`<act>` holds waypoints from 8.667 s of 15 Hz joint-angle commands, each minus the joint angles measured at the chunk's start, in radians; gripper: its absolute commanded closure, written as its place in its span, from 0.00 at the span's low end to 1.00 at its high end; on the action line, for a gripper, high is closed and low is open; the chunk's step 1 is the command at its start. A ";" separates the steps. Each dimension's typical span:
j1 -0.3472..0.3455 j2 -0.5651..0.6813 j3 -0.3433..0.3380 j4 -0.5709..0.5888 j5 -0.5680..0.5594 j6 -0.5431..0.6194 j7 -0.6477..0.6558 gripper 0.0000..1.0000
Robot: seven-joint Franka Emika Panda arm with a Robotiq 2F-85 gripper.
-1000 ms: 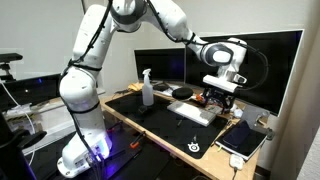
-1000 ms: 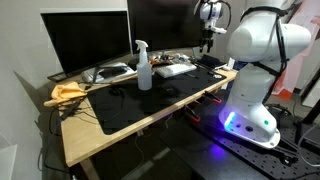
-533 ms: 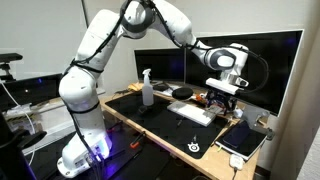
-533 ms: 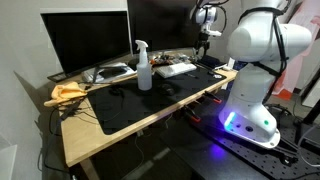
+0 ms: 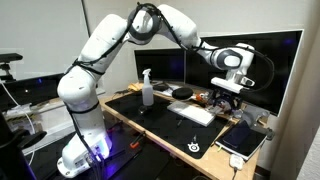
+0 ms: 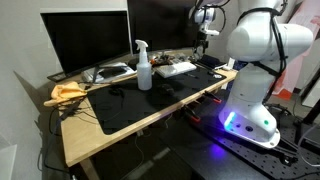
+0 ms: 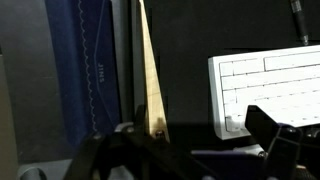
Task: Put the mouse and the small thing that is next to it on the right side of the spray bottle
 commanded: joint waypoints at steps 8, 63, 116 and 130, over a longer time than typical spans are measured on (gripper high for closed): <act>-0.032 0.210 0.058 0.289 -0.037 -0.123 0.158 0.00; -0.058 0.378 0.089 0.466 -0.083 -0.044 0.007 0.42; 0.050 -0.397 0.040 -0.592 -0.157 0.317 -0.126 0.96; 0.117 -0.400 0.007 -0.638 -0.166 0.357 -0.092 0.96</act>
